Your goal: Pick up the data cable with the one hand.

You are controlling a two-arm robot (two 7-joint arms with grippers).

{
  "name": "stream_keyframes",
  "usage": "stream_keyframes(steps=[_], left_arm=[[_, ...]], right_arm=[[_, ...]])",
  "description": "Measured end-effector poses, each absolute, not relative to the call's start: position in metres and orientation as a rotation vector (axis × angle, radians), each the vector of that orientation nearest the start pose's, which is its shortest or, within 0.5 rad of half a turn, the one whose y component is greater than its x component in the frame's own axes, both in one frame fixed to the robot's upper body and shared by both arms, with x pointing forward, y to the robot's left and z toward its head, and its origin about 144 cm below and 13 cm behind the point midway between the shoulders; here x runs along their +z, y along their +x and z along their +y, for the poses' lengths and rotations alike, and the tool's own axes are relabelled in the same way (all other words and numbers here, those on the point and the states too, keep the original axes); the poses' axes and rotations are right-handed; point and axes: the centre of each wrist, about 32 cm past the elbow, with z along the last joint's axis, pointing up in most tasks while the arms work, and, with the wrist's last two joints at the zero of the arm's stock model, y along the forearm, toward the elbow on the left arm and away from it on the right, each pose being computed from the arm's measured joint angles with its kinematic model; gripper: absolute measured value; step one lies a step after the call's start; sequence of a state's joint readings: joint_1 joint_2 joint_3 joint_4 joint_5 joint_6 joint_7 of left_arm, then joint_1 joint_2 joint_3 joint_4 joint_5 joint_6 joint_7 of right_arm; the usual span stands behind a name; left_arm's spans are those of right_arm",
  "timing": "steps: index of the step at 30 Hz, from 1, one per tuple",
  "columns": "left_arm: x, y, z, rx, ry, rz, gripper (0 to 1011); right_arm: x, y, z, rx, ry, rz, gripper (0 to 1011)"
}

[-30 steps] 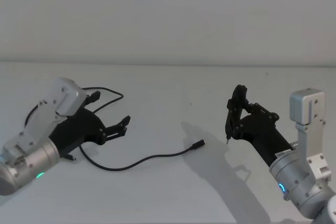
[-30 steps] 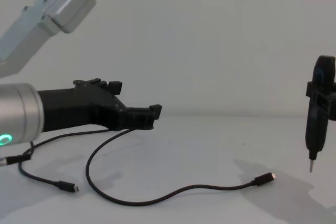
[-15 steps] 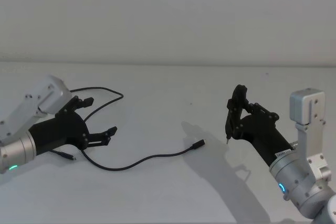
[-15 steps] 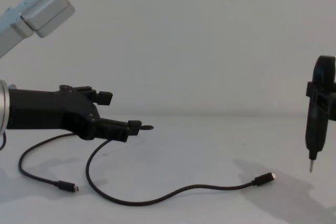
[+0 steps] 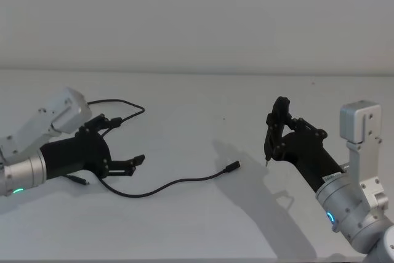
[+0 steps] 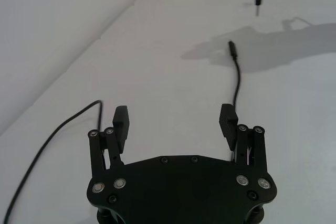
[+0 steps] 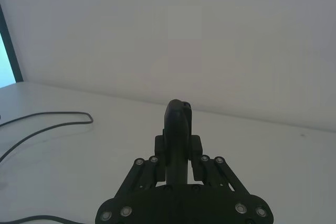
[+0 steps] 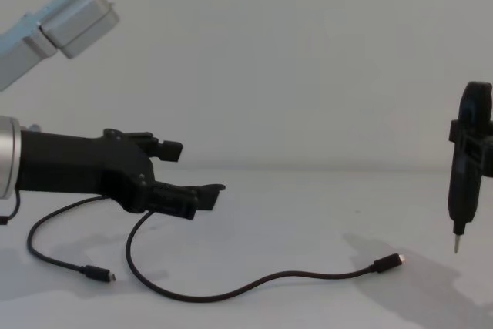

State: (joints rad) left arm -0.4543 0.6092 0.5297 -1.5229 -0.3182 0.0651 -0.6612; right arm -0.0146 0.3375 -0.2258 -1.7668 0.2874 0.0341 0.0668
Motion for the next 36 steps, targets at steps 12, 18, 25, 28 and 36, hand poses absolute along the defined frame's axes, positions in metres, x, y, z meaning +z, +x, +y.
stream_keyframes(steps=[12, 18, 25, 28, 36], left_arm=[[1.244, 0.547, 0.258, 0.455, 0.364, -0.248, 1001], [1.239, 0.551, 0.251, 0.444, 0.389, -0.232, 1001], [1.234, 0.555, 0.241, 0.437, 0.41, -0.207, 1001], [1.232, 0.555, 0.236, 0.435, 0.416, -0.194, 1001], [1.228, 0.556, 0.225, 0.431, 0.43, -0.169, 1001]], right_arm=[[1.189, 0.443, -0.237, -1.229, 0.026, -0.075, 274], [1.189, 0.443, -0.237, -1.229, 0.026, -0.075, 275], [1.189, 0.443, -0.237, -1.229, 0.026, -0.075, 274], [1.189, 0.443, -0.237, -1.229, 0.026, -0.075, 275], [1.189, 0.443, -0.237, -1.229, 0.026, -0.075, 275]])
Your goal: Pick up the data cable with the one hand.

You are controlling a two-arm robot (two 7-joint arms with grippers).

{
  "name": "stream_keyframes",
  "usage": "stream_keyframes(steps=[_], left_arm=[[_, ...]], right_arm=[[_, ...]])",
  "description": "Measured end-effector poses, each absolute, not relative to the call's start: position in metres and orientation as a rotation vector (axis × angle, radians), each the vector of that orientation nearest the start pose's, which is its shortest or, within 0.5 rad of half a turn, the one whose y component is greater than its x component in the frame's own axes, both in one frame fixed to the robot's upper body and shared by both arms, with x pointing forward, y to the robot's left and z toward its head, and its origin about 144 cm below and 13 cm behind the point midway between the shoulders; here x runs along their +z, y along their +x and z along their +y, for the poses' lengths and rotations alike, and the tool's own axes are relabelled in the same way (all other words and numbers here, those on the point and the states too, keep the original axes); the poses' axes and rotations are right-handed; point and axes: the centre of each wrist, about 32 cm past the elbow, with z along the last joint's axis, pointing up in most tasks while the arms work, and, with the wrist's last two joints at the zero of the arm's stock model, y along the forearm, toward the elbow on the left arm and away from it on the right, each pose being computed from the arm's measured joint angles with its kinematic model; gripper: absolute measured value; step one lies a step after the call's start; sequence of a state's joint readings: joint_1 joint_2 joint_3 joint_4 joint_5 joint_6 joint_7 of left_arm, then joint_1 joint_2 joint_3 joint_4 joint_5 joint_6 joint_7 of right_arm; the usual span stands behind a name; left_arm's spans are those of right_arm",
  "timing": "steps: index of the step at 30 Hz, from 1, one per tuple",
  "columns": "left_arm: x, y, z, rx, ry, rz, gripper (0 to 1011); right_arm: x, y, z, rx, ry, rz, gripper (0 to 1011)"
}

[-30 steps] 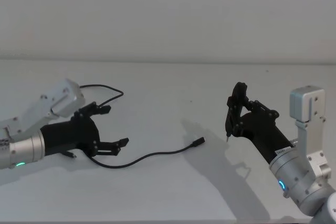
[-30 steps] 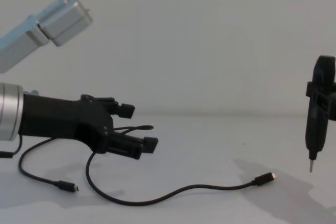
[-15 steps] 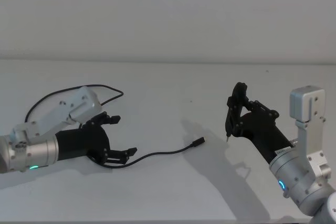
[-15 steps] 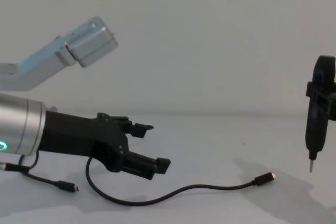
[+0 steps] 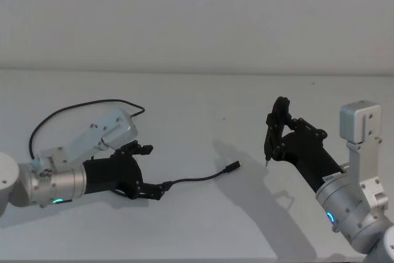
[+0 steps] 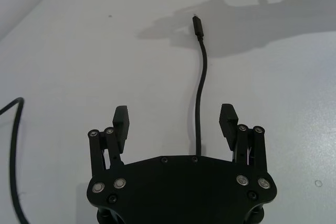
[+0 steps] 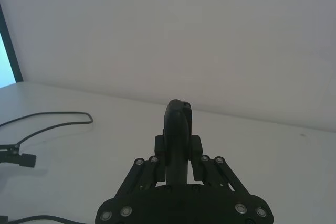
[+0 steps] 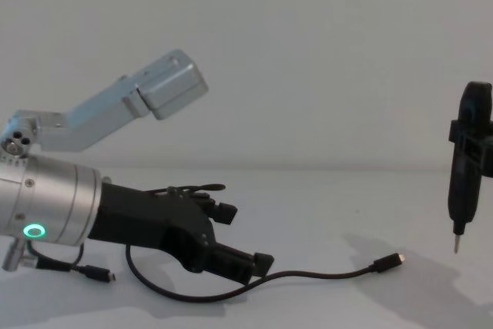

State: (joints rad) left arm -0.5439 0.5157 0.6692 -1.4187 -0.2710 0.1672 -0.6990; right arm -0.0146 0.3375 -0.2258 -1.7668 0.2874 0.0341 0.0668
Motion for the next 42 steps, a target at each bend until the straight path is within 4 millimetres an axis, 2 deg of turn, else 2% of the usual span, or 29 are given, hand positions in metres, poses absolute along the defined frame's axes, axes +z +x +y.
stream_keyframes(steps=[20, 42], left_arm=[[1.219, 0.56, 0.203, 0.443, 0.454, -0.125, 1001], [1.214, 0.567, 0.19, 0.469, 0.481, -0.085, 1001]], right_arm=[[1.189, 0.443, -0.237, -1.229, 0.026, -0.075, 274], [1.189, 0.443, -0.237, -1.229, 0.026, -0.075, 275]])
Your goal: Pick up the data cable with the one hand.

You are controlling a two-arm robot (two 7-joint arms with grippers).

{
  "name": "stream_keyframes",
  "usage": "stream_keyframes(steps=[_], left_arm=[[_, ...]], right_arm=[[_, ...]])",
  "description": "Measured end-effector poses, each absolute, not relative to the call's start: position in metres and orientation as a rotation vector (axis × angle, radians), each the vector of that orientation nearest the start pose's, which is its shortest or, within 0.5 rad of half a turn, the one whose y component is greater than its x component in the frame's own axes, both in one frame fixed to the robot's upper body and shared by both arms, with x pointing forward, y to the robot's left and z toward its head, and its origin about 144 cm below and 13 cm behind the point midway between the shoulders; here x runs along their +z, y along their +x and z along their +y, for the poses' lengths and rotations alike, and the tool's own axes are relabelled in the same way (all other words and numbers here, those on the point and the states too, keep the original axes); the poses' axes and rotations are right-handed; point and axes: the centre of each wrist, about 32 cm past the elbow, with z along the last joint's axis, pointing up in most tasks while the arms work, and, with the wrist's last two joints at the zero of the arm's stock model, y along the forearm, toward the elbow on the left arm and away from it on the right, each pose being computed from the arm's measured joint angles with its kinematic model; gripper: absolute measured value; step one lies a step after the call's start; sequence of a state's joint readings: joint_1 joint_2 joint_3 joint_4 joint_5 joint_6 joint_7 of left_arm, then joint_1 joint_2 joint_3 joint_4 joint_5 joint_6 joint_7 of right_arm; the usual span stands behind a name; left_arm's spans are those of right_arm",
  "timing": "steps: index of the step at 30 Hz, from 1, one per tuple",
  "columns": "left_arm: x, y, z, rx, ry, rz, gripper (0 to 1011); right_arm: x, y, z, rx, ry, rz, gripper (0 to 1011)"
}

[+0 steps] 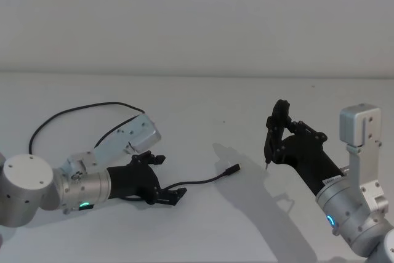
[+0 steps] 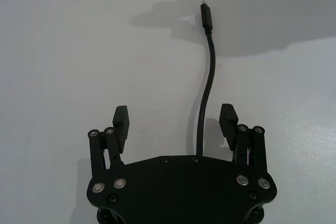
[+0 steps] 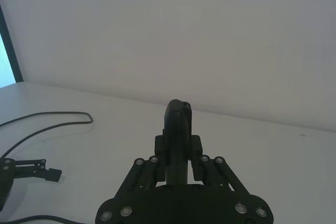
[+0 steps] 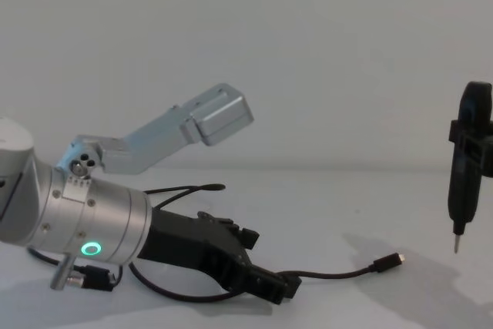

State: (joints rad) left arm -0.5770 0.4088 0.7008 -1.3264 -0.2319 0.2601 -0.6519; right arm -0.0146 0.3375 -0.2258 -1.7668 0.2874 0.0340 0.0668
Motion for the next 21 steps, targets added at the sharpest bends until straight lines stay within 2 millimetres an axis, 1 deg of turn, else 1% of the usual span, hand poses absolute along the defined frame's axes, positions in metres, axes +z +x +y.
stream_keyframes(steps=[11, 12, 13, 15, 18, 19, 21], left_arm=[[1.2123, 0.5692, 0.1865, 0.476, 0.488, -0.075, 1001], [1.2122, 0.5694, 0.186, 0.476, 0.488, -0.075, 980], [1.2122, 0.5694, 0.1857, 0.476, 0.488, -0.074, 980], [1.2121, 0.5697, 0.1852, 0.477, 0.488, -0.074, 916], [1.212, 0.5699, 0.1846, 0.477, 0.489, -0.073, 873], [1.2119, 0.57, 0.1844, 0.477, 0.489, -0.073, 824], [1.2118, 0.5701, 0.1842, 0.477, 0.489, -0.072, 796]], right_arm=[[1.1887, 0.4433, -0.2371, -1.229, 0.026, -0.075, 274], [1.1887, 0.4433, -0.2371, -1.23, 0.026, -0.075, 275], [1.1887, 0.4433, -0.2371, -1.229, 0.026, -0.075, 274], [1.1887, 0.4433, -0.2371, -1.229, 0.026, -0.075, 274], [1.1887, 0.4433, -0.2371, -1.229, 0.026, -0.075, 275], [1.1887, 0.4433, -0.2371, -1.229, 0.026, -0.075, 274], [1.1887, 0.4433, -0.2371, -1.23, 0.026, -0.075, 274]])
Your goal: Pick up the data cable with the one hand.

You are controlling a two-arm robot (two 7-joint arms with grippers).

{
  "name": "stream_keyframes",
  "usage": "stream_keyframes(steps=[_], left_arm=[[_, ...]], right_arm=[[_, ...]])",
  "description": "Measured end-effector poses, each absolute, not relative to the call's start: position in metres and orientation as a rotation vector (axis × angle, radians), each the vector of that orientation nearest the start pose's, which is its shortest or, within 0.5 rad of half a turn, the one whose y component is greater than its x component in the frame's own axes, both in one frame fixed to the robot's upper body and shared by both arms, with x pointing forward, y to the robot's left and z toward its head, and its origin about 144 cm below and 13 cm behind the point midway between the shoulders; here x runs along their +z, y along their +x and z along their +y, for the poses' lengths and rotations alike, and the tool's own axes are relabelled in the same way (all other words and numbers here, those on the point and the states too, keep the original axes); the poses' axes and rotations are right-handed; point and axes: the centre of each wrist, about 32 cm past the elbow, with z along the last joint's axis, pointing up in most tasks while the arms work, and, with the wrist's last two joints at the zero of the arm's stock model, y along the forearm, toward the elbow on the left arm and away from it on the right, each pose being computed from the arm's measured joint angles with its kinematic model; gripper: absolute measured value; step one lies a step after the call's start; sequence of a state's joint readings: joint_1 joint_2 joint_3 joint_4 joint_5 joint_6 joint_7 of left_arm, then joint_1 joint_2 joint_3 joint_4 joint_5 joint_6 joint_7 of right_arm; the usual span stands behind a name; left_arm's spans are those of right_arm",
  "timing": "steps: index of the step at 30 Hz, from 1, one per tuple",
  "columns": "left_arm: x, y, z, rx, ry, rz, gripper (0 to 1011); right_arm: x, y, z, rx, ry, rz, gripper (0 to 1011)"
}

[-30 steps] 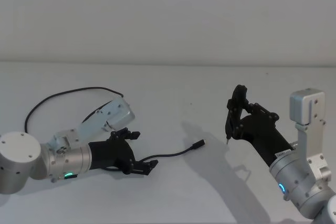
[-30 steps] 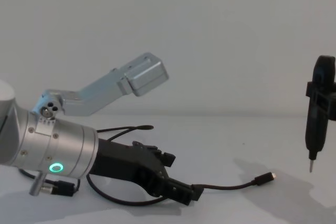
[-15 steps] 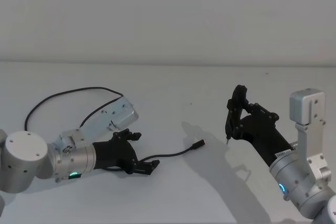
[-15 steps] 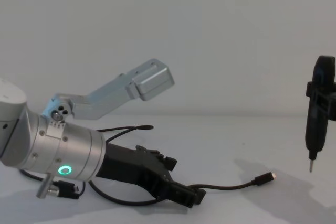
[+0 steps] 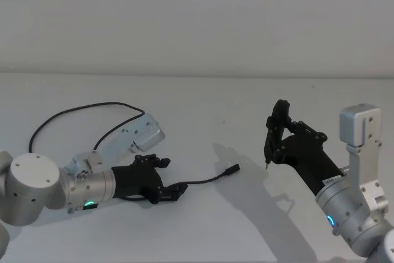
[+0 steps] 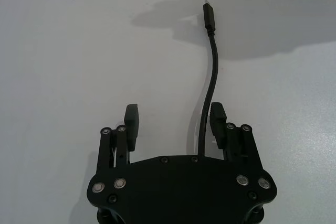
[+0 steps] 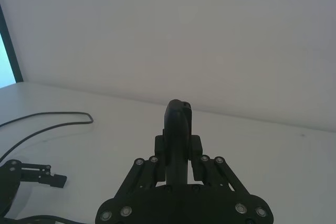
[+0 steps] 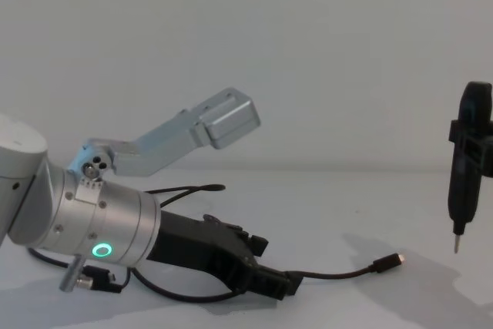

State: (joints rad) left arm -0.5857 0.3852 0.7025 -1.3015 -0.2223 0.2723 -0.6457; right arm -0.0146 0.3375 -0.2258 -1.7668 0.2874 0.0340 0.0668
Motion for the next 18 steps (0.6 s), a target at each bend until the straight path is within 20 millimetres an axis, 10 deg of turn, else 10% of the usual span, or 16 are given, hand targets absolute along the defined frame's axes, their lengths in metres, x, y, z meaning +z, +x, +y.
stream_keyframes(steps=[18], left_arm=[[1.2114, 0.5708, 0.1835, 0.479, 0.492, -0.07, 653]], right_arm=[[1.1887, 0.4433, -0.2371, -1.229, 0.026, -0.075, 275]])
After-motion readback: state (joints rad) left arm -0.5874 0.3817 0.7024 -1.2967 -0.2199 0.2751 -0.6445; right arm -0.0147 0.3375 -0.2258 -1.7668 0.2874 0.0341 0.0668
